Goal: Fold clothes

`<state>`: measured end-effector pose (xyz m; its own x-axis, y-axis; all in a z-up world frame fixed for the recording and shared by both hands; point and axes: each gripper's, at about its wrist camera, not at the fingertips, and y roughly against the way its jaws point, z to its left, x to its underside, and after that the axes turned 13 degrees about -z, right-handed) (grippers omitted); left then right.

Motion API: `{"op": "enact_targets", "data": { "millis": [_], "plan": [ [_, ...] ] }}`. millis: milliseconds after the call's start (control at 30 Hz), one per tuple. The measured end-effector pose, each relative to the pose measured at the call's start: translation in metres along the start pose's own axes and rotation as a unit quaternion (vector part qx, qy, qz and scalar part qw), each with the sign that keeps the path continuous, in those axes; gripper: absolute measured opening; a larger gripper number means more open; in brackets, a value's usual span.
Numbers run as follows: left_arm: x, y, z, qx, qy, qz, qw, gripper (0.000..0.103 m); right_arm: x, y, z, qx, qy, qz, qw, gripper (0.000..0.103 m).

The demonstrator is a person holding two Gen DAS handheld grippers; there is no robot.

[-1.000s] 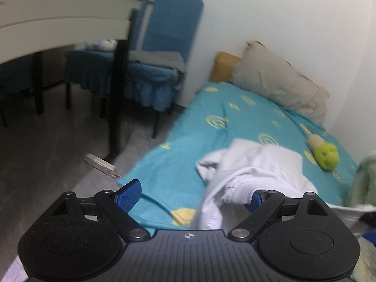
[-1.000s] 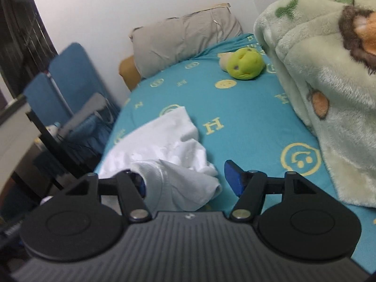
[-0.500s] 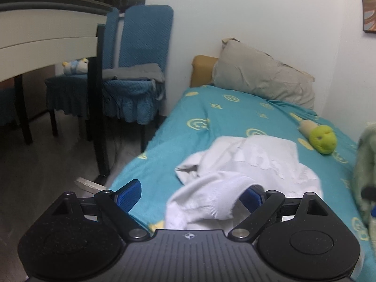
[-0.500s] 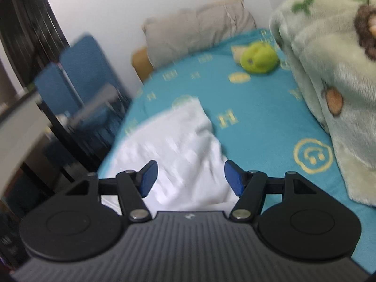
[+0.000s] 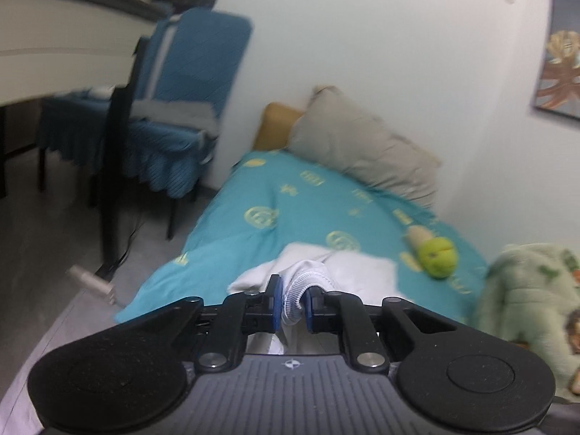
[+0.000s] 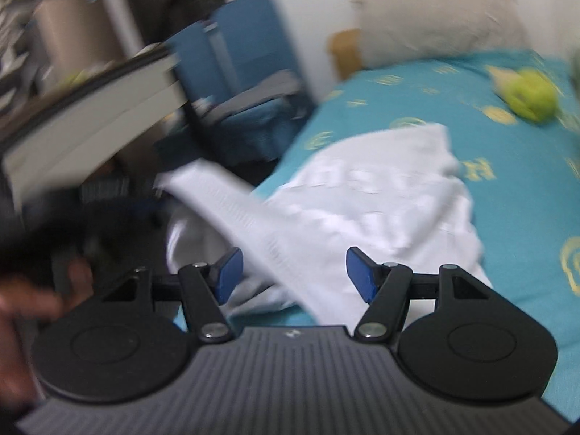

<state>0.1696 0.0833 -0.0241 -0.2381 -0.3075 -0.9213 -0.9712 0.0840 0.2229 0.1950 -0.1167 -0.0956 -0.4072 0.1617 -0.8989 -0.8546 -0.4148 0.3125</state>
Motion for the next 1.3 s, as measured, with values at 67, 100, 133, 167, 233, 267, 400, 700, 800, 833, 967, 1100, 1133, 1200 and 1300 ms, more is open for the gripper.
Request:
{"op": "enact_targets", "data": {
  "millis": [67,100,133,167,233,267,400,700,800,833,967,1100,1133,1200,1300],
  "plan": [
    [-0.004,0.007,-0.002,0.010,-0.005,-0.002,0.9999,0.013,0.004,-0.003,0.011,-0.003,0.034,0.009,0.999,0.065],
    [-0.006,0.010,-0.002,0.014,-0.007,-0.002,0.9999,0.013,0.006,-0.004,0.015,0.003,0.044,0.012,0.999,0.065],
    [-0.008,0.013,-0.002,0.017,-0.007,-0.002,0.9998,0.013,0.006,-0.003,0.010,0.015,0.033,0.009,0.999,0.064],
    [-0.009,0.014,-0.001,0.018,-0.003,-0.002,0.9998,0.013,0.005,-0.002,0.004,0.028,0.021,0.005,0.999,0.060],
    [-0.009,0.014,0.000,0.018,0.005,0.000,0.9998,0.013,0.004,0.001,-0.007,0.055,-0.003,-0.002,0.999,0.042],
    [-0.010,0.014,0.001,0.018,0.008,0.002,0.9998,0.013,0.003,0.002,-0.013,0.068,-0.015,-0.006,0.998,0.026],
    [-0.004,0.010,0.000,0.029,0.009,0.019,0.9994,0.013,0.001,0.006,-0.032,0.116,-0.053,-0.020,0.992,0.018],
    [0.004,0.005,-0.003,0.021,-0.003,0.028,0.9994,0.012,0.035,-0.039,-0.024,0.138,0.035,0.118,0.983,0.047],
    [0.007,0.000,0.003,0.003,-0.002,0.042,0.9991,0.012,0.035,-0.033,-0.016,0.187,0.087,0.065,0.976,0.021],
    [0.009,-0.003,0.005,-0.007,-0.005,0.048,0.9988,0.012,0.028,-0.026,-0.017,0.187,0.075,0.036,0.979,0.013],
    [0.017,-0.015,0.010,-0.023,-0.029,0.071,0.9968,0.025,-0.003,0.002,-0.025,0.167,0.021,-0.057,0.984,0.011],
    [0.030,-0.015,-0.006,-0.018,-0.085,0.071,0.9937,0.070,-0.020,0.019,-0.036,0.129,-0.042,-0.092,0.986,0.011],
    [0.033,-0.013,-0.013,-0.015,-0.107,0.060,0.9923,0.081,-0.022,0.022,-0.038,0.122,-0.055,-0.096,0.986,0.011],
    [0.040,-0.011,-0.029,-0.003,-0.149,0.039,0.9880,0.085,-0.026,0.024,-0.042,0.115,-0.071,-0.098,0.986,0.011],
    [0.053,-0.013,-0.054,0.026,-0.196,0.025,0.9799,0.087,-0.031,0.026,-0.045,0.102,-0.088,-0.102,0.986,0.011]
  ]
}}
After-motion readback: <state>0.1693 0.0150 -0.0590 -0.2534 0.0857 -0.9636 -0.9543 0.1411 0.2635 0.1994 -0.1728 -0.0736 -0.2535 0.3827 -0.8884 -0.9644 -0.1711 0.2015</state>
